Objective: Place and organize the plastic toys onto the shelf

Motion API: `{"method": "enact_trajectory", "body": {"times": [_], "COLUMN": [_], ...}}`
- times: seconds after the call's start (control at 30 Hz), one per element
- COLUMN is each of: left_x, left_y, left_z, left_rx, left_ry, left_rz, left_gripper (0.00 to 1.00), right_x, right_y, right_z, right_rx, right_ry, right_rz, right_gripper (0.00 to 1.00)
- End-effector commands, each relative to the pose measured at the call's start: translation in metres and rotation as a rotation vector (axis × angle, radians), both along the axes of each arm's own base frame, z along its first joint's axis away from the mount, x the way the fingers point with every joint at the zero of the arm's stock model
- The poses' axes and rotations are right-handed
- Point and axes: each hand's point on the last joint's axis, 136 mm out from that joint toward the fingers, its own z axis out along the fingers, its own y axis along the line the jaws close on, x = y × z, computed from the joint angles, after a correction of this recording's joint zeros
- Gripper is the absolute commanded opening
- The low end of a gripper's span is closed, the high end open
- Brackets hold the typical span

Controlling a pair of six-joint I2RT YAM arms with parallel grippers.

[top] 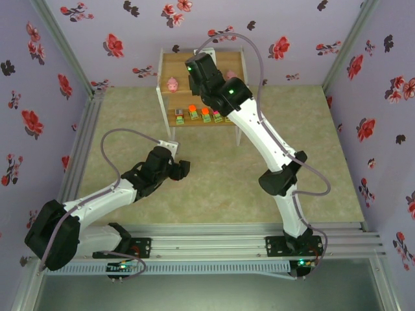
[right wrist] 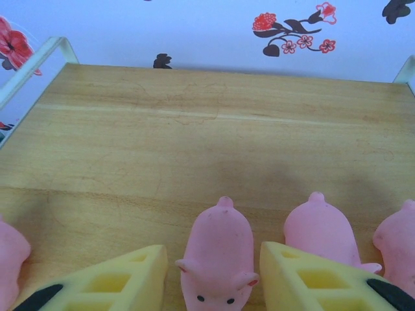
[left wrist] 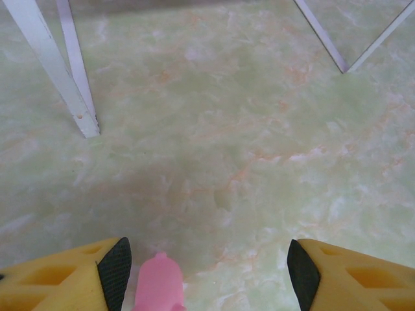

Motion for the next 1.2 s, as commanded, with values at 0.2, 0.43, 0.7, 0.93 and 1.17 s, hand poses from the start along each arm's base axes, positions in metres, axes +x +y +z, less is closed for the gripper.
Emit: {"method": "enact_trajectory", "body": {"times": [0.2, 0.43, 0.7, 0.93, 1.17], "left_x": [0.008, 0.01, 0.012, 0.011, -0.001], "left_y": [0.0, 0.009, 0.026, 0.038, 0.042], "left_z": [0.012, 0.017, 0.02, 0.016, 0.006], "left_rx": [0.003, 0.021, 0.065, 0.099, 0.154], "left_ry": [-0.048, -0.069, -0.088, -0.08, -0.036], "left_rz": [0.019, 0.062, 0.133, 0.198, 0.262], "left_gripper": [0.7, 0.7, 0.71, 0.7, 0.7], "right_x": [-0.041, -0.068, -0.098, -0.121, -0.132], "right_y": [-0.012, -0.006, -0.015, -0.043, -0.088], "right_z": [0.063, 0.06, 0.023, -0.066, -0.157], "right_rx": [0.073, 0.025, -0.017, -0.058, -0.06], "right_ry": [-0.095, -0.099, -0.059, 0.071, 0.194], "right_rz": [0.041, 0.056, 0.053, 0.025, -0.023], "right_gripper": [0.21, 0.2, 0.21, 0.21, 0.21]}}
